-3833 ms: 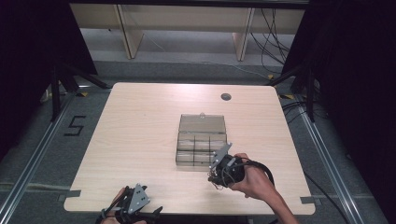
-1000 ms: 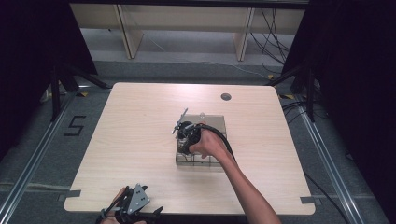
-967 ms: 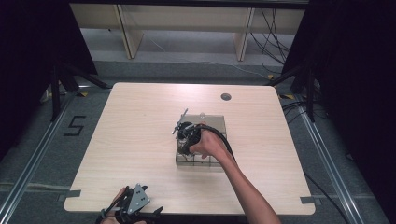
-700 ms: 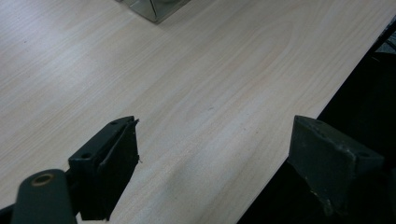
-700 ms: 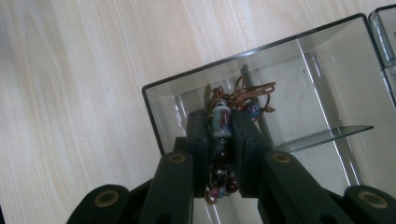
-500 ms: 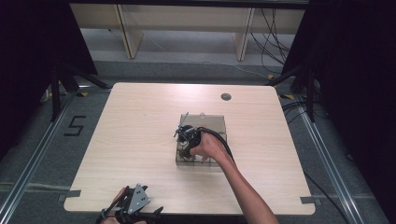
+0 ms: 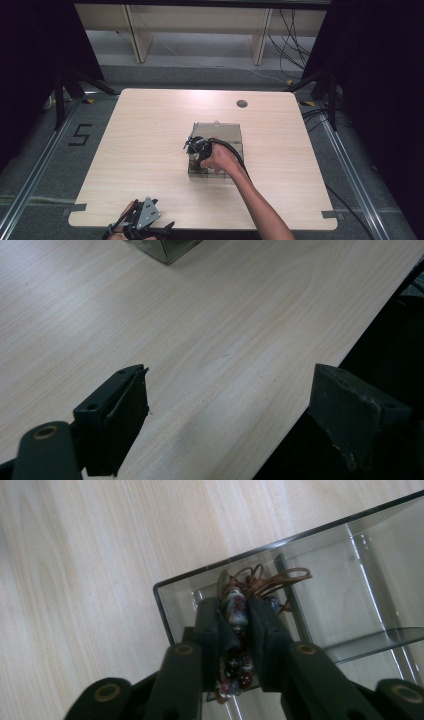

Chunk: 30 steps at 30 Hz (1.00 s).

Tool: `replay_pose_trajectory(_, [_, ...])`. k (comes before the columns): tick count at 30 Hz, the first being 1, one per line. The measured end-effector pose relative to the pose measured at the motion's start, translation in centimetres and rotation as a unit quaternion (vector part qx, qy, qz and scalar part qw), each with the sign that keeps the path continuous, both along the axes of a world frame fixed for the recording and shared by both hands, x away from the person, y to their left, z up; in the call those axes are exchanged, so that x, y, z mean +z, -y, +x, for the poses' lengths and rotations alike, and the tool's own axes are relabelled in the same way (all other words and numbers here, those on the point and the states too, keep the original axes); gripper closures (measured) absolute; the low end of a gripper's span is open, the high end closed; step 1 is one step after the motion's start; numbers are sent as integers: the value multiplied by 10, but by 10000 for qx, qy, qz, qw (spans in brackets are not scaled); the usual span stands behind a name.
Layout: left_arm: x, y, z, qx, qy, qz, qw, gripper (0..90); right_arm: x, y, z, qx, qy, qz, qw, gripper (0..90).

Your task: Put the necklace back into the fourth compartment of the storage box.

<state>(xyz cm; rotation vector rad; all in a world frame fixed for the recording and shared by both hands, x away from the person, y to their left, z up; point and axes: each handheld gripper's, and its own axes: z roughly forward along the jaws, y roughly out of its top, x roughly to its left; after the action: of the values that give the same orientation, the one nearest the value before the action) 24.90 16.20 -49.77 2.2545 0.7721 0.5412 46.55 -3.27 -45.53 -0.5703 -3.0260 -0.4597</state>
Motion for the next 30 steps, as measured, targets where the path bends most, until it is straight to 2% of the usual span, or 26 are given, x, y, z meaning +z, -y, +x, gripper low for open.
replay_pose_trajectory(3, [0, 0, 0, -14, -23, -14, 10000, 155, 4, 2, 0, -55, 19, 78, 10000, 705])
replay_pose_trajectory(7, [0, 1, -1, 32, -44, -78, 10000, 155, 16, 10, 2, -169, 203, 265, 9993, 689])
replay_pose_trajectory(8, [0, 0, -1, -17, -38, -18, 10000, 155, 18, 12, 1, -196, 193, 307, 9991, 684])
replay_pose_trajectory(10, [0, 0, 0, -17, -43, -26, 10000, 155, 21, 14, 0, -250, 255, 305, 9989, 674])
replay_pose_trajectory(11, [0, 0, 0, -17, -43, -26, 10000, 155, 24, 16, -2, -343, 186, 309, 9988, 672])
replay_pose_trajectory(12, [-1, 0, 0, -8, -40, -35, 10000, 155, 25, 16, -2, -323, 144, 440, 9984, 668])
replay_pose_trajectory(15, [-1, 0, 0, -7, -59, -27, 10000, 155, 30, 19, -4, -270, 223, 516, 9981, 661])
replay_pose_trajectory(27, [-1, -1, 0, -21, -33, -51, 10000, 155, 40, 33, -11, -293, 338, 614, 9971, 633])
replay_pose_trajectory(30, [-3, 0, 0, 58, -51, -96, 9999, 155, 40, 39, -15, -344, 324, 663, 9967, 618])
